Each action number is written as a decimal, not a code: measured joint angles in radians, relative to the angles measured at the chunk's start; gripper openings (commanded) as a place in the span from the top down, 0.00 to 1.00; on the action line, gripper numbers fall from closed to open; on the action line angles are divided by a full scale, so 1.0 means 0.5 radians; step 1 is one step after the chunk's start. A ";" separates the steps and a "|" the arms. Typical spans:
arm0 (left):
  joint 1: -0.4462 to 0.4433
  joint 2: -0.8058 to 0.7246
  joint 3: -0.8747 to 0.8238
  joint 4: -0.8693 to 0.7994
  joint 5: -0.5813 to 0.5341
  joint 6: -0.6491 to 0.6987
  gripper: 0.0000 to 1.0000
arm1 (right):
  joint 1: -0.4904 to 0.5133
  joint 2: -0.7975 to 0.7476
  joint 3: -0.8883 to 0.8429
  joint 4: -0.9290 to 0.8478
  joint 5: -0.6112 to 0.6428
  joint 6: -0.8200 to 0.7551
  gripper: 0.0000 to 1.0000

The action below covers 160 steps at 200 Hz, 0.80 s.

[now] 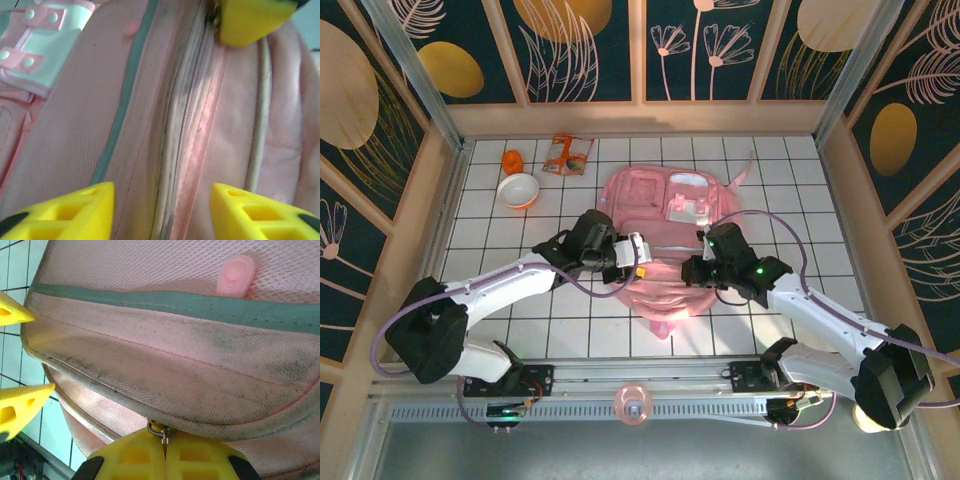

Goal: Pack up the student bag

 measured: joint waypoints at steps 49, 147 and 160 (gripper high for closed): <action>-0.123 0.095 0.173 0.067 0.032 -0.011 0.41 | 0.000 0.000 0.000 -0.001 -0.002 0.001 1.00; -0.127 0.424 0.328 0.092 0.067 0.076 0.80 | -0.021 0.000 0.000 0.001 -0.023 -0.001 1.00; -0.134 0.419 0.318 0.087 0.073 0.091 0.89 | -0.032 0.000 0.000 0.006 -0.034 -0.007 1.00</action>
